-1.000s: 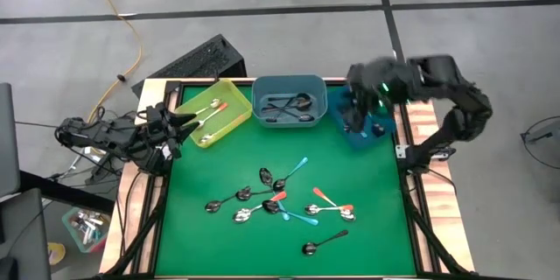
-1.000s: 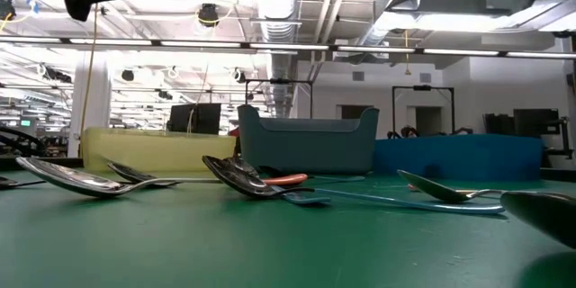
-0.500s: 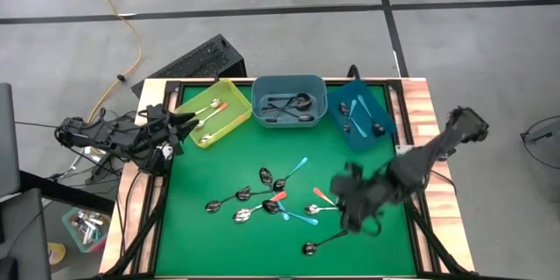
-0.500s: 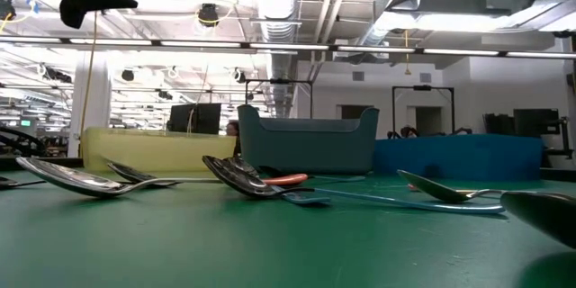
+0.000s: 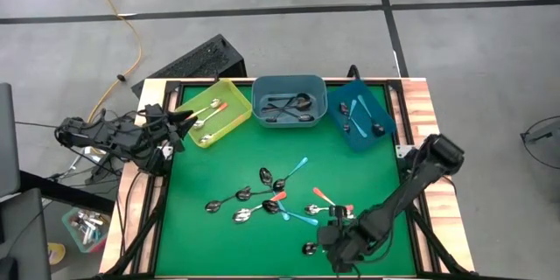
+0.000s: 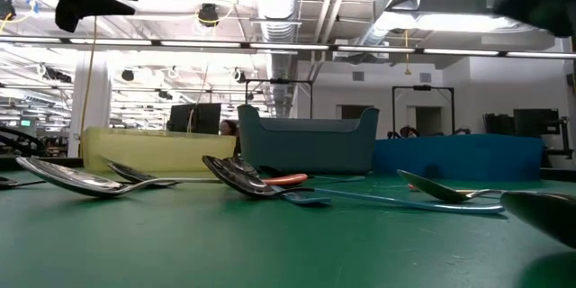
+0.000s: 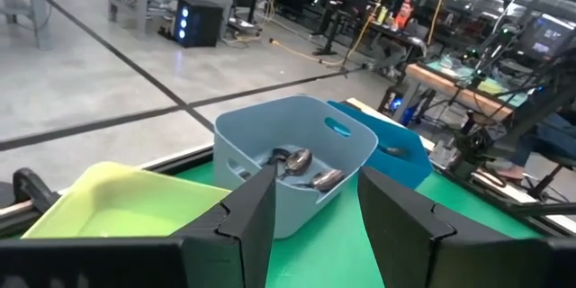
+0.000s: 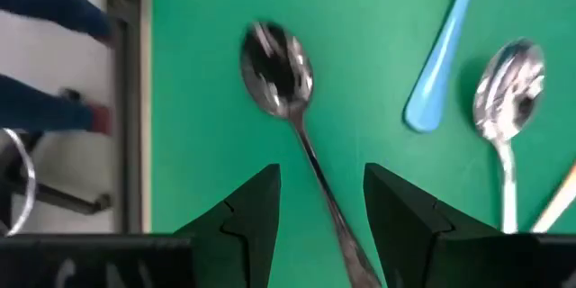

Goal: Sort silverware by color (type)
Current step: Put the black spoon into the light blue bin

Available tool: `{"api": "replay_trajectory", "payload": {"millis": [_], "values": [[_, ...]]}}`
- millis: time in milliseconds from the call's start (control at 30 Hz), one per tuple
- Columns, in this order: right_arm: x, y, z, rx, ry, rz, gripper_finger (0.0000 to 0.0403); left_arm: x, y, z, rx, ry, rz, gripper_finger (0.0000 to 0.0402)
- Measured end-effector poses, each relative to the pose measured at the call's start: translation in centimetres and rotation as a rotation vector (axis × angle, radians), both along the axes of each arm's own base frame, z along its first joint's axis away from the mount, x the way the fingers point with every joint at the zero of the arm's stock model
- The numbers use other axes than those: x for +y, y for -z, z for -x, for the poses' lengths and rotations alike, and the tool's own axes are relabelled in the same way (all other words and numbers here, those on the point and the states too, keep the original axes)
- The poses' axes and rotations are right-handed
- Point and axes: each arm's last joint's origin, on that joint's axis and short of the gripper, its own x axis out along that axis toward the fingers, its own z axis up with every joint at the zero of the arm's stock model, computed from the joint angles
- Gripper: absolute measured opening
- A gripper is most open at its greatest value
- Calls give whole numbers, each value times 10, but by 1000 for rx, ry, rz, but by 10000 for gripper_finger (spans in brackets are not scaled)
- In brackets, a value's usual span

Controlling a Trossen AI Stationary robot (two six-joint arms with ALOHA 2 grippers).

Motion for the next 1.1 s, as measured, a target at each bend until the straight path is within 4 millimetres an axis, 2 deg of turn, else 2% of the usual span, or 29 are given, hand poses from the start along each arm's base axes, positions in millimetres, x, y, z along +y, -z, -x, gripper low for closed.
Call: {"api": "replay_trajectory", "payload": {"millis": [133,267,633,1100], "values": [[4,21,-5,46,-2,24,172,0,2,1,19,-2,2,143],[6,32,-7,62,-26,49,172,0,3,1,28,-2,1,143],[8,33,-10,30,-150,81,172,0,4,1,28,-8,15,143],[14,55,-14,50,-173,102,173,1,5,2,33,-14,22,143]]}}
